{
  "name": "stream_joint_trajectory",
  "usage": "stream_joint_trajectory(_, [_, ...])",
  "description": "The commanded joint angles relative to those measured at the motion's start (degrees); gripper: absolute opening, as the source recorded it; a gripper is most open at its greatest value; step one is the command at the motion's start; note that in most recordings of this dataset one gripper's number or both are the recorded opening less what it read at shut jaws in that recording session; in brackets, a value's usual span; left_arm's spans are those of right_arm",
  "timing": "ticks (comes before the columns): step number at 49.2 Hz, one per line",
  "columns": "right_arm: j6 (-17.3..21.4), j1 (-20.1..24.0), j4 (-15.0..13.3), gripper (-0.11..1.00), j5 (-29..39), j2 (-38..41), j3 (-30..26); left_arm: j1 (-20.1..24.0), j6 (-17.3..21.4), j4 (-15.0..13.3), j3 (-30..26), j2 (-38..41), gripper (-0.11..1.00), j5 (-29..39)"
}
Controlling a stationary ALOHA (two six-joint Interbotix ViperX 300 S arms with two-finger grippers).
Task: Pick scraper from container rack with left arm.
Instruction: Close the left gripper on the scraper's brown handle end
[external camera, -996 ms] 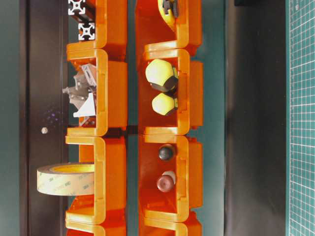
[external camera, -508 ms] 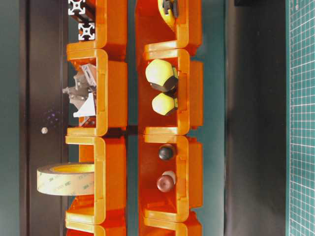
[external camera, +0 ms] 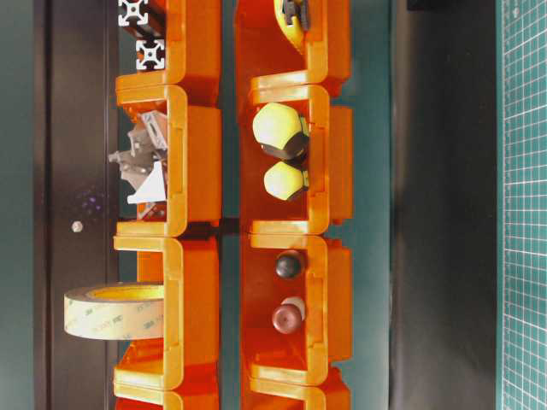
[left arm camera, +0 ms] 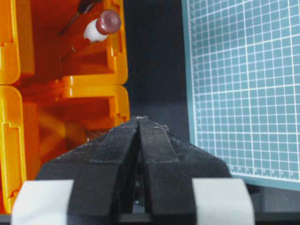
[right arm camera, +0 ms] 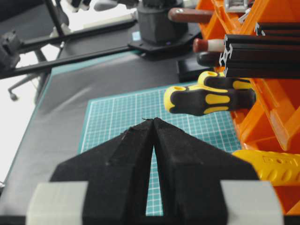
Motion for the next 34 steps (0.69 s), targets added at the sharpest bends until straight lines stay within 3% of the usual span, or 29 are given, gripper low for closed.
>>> stream_joint_trajectory(1, [0.09,-0.09,0.09,0.01,0.0,0.35,-1.14,0.44,0.09,0.26,-0.44,-0.97,0.01,0.09])
stream_joint_trajectory(6, [0.09,-0.09,0.0,0.01,0.0,0.35,-1.05,1.41,-0.44,0.26,0.26,-1.23,0.14,0.18])
stream_joint_trajectory(15, [0.09,-0.09,0.0,0.01,-0.09,0.26,-1.14,5.63,-0.44,0.26,2.9,-1.49,0.68,-1.14])
stream_joint_trajectory(19, [0.09,-0.09,0.09,0.01,-0.09,0.26,-1.05,7.73,0.53,0.09,3.69,-2.29,0.86,-3.25])
stream_joint_trajectory(22, [0.09,-0.09,0.0,0.01,0.0,0.26,-1.14,9.14,0.88,0.09,4.48,-2.9,0.91,-5.45])
stream_joint_trajectory(34, [0.09,-0.09,0.09,0.01,0.0,-0.09,-1.14,12.04,3.43,-0.09,8.79,-4.66,0.91,-8.61])
